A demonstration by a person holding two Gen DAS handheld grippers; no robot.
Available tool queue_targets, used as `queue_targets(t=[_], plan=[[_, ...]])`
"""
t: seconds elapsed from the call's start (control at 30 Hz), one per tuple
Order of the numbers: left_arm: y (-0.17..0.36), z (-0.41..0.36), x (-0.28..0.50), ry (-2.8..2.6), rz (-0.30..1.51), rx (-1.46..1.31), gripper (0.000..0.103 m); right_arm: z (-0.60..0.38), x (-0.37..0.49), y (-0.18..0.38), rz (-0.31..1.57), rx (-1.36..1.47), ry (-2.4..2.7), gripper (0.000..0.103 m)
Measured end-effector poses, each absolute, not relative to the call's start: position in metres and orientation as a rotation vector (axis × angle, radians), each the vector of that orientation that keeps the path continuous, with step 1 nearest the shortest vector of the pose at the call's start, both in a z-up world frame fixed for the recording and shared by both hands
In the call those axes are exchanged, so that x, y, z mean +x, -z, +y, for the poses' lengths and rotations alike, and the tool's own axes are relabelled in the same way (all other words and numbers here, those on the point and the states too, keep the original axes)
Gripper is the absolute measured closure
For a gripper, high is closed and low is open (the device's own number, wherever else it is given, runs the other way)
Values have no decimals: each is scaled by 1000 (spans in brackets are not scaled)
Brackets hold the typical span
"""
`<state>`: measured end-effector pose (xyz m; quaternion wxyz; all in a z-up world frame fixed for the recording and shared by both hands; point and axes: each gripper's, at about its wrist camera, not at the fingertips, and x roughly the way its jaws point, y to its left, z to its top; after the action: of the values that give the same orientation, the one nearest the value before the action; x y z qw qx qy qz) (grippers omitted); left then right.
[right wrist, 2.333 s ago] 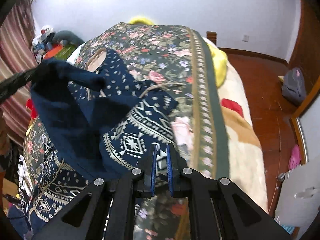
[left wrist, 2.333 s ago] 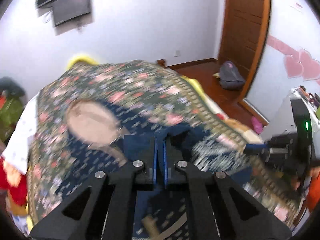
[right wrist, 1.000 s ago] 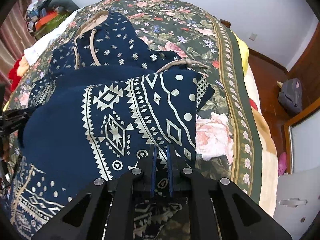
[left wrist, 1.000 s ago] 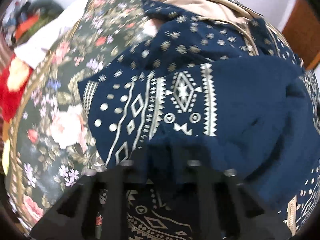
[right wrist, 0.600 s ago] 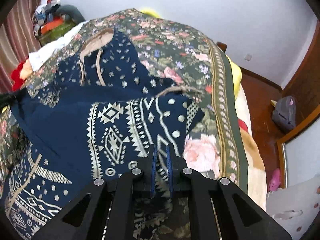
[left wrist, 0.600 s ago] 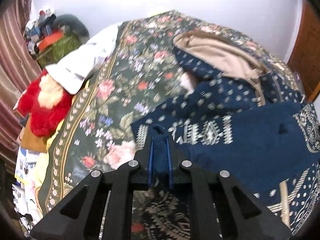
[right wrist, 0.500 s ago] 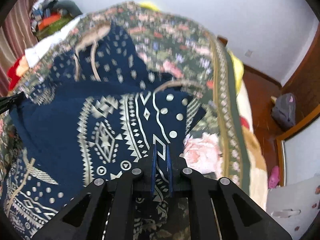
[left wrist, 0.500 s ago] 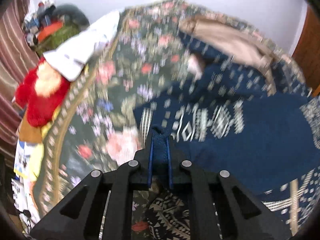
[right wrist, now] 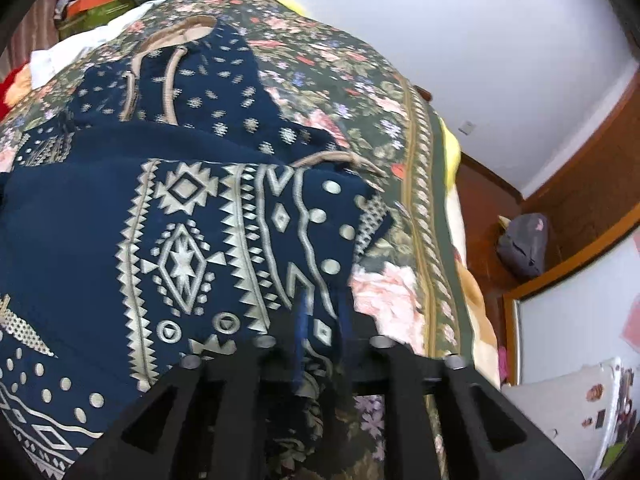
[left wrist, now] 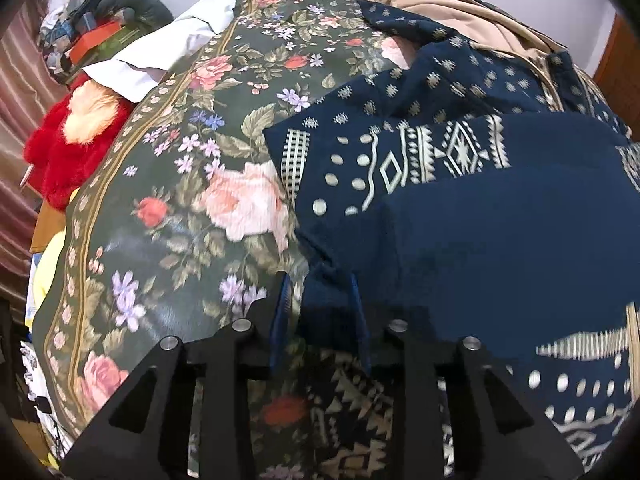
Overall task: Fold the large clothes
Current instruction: 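Grasp the jacket's hood edge with the left gripper while the right gripper grasps the hood's other edge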
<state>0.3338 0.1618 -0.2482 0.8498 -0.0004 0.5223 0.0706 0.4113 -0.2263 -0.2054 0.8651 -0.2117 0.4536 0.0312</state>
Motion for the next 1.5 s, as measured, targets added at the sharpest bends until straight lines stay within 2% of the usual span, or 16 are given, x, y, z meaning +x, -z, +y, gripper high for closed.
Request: queue_targets(t=[0.03,0.07,0.1,0.3,0.5,0.57,0.6,0.9,1.1,1.27,1.5], plan=[[247,160,330,-143,1106,12,70,-229,410,205,937,-458,-31,48],[246,160,328,-140,1108,21,68,-233,410,204,916,-469,11,23],[246,160,327,-139,1111,30,66,-244,410,205,924,-434,-9,22],[236,159,312,-126,1137,79,52,-281,415,201,1039,-206,-86,21],[201,168,313,-88,1129,33,51,-265,412,161,969,-232,-158,21],[180,170,320,-79,1083,-1,44,-255,419,145,948,-210,-199,20],[173,171,325,-78,1065,-14,41,-250,425,137,939,-186,-230,20],[122,161,411,-47,959,-69,33,-188,490,100,907,-57,-352,13],[130,155,469,-23,960,-87,33,-151,555,127,1003,52,-380,13],[159,158,517,-66,997,-159,33,-123,600,163,1104,92,-385,13],[196,157,563,-40,1046,-324,33,-93,636,190,1086,111,-338,15]])
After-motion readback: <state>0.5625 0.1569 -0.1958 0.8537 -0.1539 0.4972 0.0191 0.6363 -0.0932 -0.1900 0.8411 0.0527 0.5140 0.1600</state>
